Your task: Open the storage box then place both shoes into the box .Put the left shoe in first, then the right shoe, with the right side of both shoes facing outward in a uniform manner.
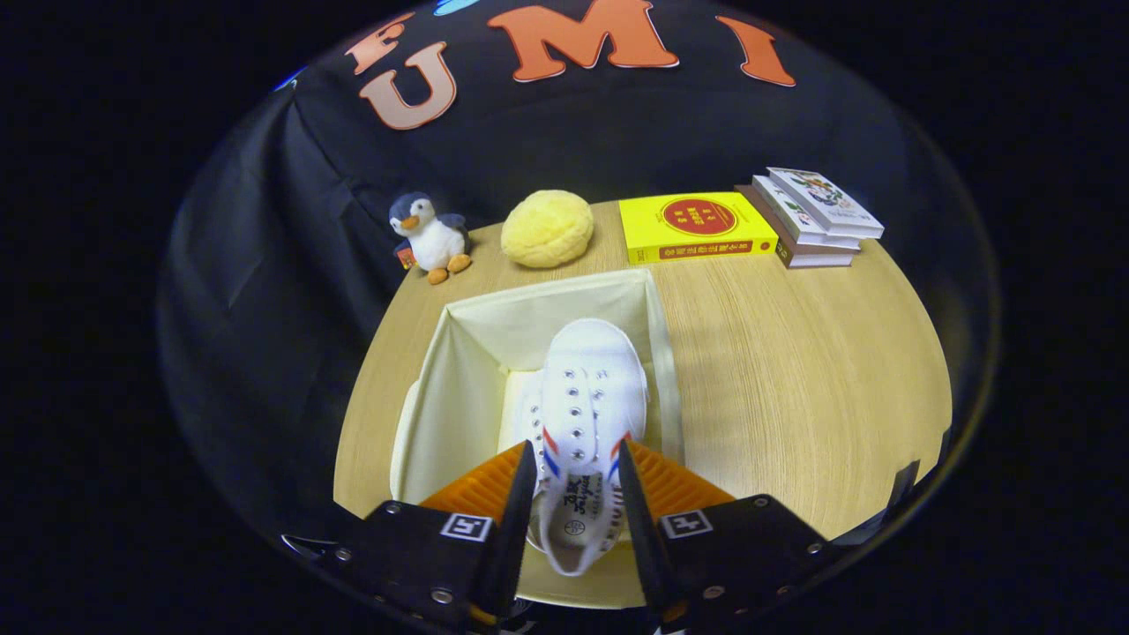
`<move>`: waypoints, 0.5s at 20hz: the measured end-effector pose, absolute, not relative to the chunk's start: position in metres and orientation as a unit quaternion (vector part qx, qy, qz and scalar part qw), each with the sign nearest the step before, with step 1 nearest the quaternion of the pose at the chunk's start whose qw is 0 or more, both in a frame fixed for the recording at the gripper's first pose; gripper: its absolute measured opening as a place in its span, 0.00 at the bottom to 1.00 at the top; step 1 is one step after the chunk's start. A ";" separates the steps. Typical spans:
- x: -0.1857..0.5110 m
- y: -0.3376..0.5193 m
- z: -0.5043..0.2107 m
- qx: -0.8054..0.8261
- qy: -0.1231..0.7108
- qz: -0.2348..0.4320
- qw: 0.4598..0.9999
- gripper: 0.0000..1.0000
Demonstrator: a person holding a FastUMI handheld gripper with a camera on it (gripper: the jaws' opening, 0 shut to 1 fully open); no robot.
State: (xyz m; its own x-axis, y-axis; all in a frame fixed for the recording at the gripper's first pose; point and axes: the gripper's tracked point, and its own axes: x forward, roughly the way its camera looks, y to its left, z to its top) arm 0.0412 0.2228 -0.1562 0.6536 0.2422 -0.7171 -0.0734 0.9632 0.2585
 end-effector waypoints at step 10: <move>0.049 0.154 -0.075 0.103 0.323 0.069 0.938 0.99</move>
